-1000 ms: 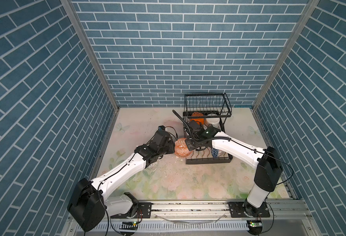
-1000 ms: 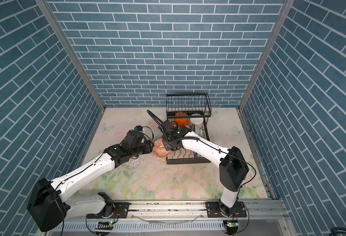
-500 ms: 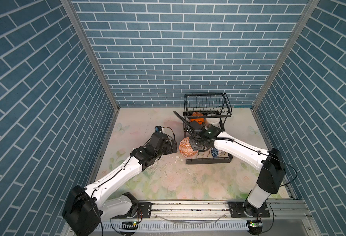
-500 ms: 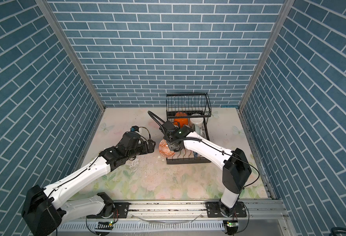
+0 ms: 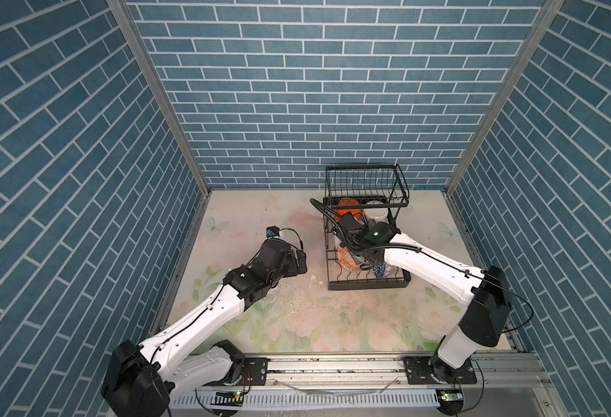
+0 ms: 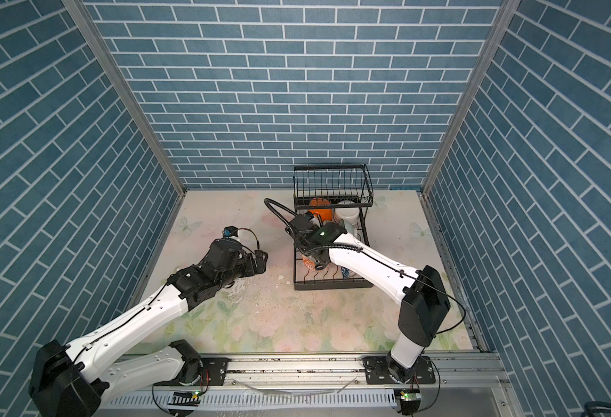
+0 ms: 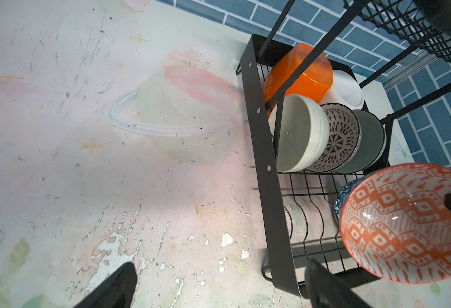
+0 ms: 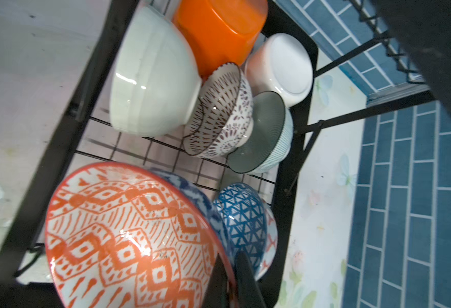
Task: Load bowls into a dish rack
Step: Place the bowl in the dish rack.
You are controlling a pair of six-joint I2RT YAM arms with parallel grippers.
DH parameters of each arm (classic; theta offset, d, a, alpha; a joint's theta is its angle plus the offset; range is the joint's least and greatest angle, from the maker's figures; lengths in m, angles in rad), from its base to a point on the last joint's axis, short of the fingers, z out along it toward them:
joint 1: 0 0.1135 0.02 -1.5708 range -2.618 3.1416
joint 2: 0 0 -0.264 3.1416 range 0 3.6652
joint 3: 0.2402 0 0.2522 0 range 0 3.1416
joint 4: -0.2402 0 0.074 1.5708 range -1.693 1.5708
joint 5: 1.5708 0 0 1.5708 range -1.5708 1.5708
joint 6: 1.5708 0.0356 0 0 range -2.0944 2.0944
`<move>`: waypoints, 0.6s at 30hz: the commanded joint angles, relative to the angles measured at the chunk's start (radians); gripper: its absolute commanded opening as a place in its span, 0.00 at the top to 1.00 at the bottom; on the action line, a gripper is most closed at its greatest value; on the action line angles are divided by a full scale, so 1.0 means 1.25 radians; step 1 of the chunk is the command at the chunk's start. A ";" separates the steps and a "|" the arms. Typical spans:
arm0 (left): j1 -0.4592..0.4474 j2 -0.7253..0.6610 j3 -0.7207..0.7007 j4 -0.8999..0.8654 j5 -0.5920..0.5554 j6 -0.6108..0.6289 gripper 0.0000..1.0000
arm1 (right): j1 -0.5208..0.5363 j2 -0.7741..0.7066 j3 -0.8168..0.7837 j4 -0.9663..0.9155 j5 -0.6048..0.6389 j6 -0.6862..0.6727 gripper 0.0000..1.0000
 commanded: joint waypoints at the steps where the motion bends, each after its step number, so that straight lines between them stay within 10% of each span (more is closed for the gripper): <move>1: 0.006 -0.012 -0.019 -0.015 -0.018 0.005 0.00 | 0.003 0.014 0.026 -0.068 0.135 -0.010 1.00; 18: 0.036 -0.045 -0.041 -0.023 -0.026 0.005 0.00 | 0.032 0.084 -0.007 -0.096 0.254 -0.022 1.00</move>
